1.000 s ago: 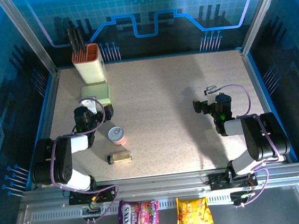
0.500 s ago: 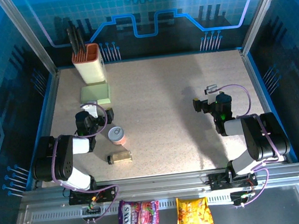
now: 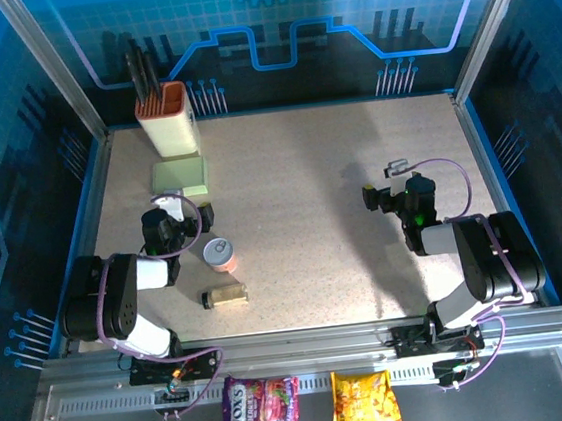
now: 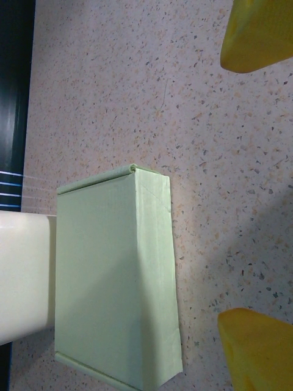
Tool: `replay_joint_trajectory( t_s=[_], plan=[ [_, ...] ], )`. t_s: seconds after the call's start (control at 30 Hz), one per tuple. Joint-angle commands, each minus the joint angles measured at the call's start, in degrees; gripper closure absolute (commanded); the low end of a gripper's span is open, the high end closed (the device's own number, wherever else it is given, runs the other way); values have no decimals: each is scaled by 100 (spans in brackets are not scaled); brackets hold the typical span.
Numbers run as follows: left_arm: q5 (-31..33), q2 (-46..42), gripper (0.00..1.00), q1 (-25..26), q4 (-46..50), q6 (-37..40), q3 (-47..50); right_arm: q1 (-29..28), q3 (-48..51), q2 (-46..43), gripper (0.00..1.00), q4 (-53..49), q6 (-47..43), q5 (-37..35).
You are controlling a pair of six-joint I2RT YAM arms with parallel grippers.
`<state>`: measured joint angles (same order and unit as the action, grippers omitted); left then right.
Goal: Fold the paper box
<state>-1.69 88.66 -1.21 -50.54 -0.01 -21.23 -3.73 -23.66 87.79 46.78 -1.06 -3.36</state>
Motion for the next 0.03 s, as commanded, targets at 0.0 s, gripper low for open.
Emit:
replay_joint_trajectory(
  t_s=[0.0],
  plan=[
    [54, 21, 0, 42, -222, 50, -65, 44, -26, 16, 1, 177, 49, 83]
  ],
)
